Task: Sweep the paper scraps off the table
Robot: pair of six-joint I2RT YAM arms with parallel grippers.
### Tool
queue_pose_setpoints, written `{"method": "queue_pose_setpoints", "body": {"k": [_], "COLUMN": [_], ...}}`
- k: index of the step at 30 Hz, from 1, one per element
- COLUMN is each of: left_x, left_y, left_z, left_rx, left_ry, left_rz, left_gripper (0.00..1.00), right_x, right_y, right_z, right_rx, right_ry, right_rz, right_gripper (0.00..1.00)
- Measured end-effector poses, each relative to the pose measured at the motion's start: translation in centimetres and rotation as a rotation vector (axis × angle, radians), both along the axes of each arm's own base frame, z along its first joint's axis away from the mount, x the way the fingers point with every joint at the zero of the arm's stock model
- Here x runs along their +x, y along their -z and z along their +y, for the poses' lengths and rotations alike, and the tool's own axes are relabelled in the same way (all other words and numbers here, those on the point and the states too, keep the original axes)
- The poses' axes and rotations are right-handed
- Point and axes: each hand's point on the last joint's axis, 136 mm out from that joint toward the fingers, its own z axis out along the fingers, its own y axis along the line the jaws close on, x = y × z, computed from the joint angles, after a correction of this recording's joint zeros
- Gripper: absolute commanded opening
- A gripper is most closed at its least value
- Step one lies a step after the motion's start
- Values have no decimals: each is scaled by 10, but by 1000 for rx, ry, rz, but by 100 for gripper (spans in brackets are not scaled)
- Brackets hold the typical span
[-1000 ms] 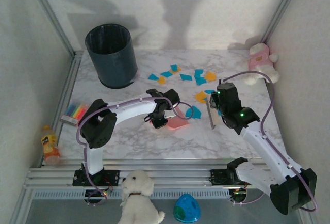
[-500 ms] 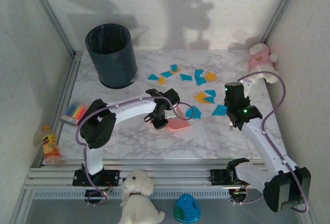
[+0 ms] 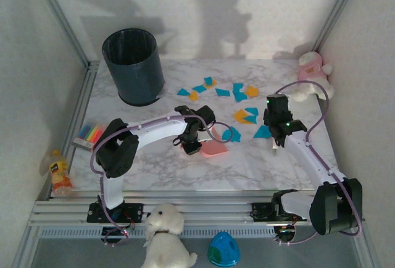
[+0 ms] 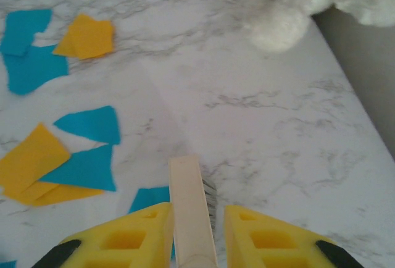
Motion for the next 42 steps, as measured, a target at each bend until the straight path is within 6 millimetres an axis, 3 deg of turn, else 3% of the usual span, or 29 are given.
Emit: {"method": "queue_pose_setpoints", "body": {"k": [23,42], "left_x": [2,-2], "left_y": [2,6], "left_z": [-3,-6], "left_rx": [4,3], "left_ry": [0,2], "left_rz": [9,43], "left_gripper": [0,0], "right_x": [-5,-4], "right_y": [9,8], "right_z": [75,126], "right_rx": [136,180], "right_ry": [-337,-470], "right_rz": [70,102], "right_gripper": [0,0]}}
